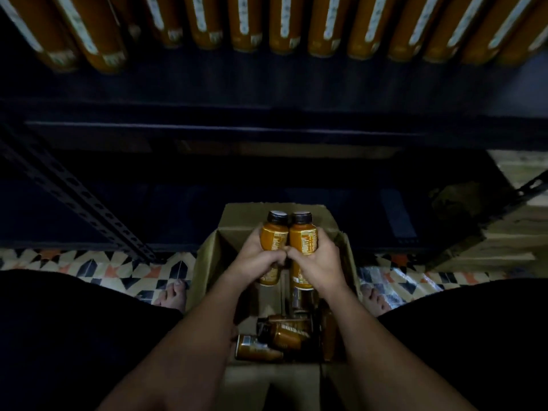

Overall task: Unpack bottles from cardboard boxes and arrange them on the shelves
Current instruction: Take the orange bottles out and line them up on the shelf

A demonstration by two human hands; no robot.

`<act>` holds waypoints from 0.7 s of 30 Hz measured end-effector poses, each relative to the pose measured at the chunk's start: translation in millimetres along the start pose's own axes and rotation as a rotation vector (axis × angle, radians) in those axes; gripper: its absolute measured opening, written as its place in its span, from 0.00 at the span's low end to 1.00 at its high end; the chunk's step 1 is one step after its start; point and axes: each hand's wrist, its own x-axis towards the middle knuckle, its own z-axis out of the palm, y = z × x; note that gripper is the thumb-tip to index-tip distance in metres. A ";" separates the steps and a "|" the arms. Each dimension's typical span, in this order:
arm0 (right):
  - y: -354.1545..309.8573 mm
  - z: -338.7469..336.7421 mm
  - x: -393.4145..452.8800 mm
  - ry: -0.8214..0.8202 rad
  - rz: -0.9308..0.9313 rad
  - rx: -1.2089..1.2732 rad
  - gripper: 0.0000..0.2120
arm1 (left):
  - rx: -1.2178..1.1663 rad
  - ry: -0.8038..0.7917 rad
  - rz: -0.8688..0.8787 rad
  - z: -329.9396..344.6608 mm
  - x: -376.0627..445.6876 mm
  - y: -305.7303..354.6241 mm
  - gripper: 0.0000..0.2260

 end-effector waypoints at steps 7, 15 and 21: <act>-118.9 -47.1 -6.8 0.025 -0.351 0.066 0.22 | 0.018 0.004 0.388 -27.1 -33.1 118.8 0.20; -244.1 -90.8 -3.5 0.084 -0.656 0.141 0.24 | 0.102 0.017 0.679 -61.0 -60.3 249.8 0.26; -286.3 -101.8 34.0 0.118 -0.670 0.196 0.22 | 0.109 0.175 0.679 -78.7 -35.6 280.9 0.26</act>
